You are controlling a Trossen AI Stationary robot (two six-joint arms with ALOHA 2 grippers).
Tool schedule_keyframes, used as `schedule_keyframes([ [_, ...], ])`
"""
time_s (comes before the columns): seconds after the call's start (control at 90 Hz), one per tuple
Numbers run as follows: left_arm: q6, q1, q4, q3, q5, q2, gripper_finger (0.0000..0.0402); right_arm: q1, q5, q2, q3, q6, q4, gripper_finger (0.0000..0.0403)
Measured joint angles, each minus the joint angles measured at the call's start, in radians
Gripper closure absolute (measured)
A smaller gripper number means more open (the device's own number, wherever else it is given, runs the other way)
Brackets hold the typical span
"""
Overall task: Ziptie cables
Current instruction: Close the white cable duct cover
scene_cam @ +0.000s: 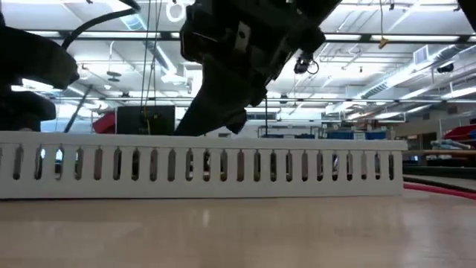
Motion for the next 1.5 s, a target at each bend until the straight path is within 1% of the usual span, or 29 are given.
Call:
schedule_keyframes([
  [0.256, 0.001, 0.001, -0.002, 0.001, 0.003, 0.0, 0.016, -0.005, -0.01, 0.007, -0.001, -0.003, 0.04, 0.0403],
  [0.411, 0.001, 0.001, -0.003, 0.001, 0.003, 0.0, 0.016, -0.013, -0.058, 0.035, -0.001, -0.003, 0.095, 0.0402],
  [0.556, 0.0, 0.001, -0.003, 0.001, 0.003, 0.0, 0.016, -0.018, -0.074, 0.05, 0.0, 0.008, 0.106, 0.0402],
  [0.844, 0.0, 0.001, -0.004, 0.001, 0.002, 0.0, 0.016, -0.019, -0.079, 0.052, -0.001, 0.007, 0.121, 0.0402],
  [0.989, 0.002, 0.001, -0.005, 0.001, 0.0, 0.0, 0.016, -0.015, -0.066, 0.033, -0.004, 0.006, 0.12, 0.0403],
  [1.122, 0.004, 0.004, 0.001, 0.002, -0.019, 0.002, 0.016, -0.008, -0.062, -0.014, -0.007, -0.017, 0.103, 0.0403],
  [1.233, 0.009, 0.005, -0.003, 0.002, -0.019, 0.001, 0.016, 0.0, -0.052, -0.09, -0.007, -0.053, 0.096, 0.0403],
  [1.378, 0.035, 0.012, -0.01, 0.002, -0.014, 0.001, 0.016, 0.018, 0.005, -0.203, -0.005, -0.098, 0.067, 0.0403],
  [1.5, 0.096, 0.022, -0.031, 0.002, -0.01, -0.006, 0.016, 0.048, 0.049, -0.292, -0.005, -0.11, 0.01, 0.0403],
])
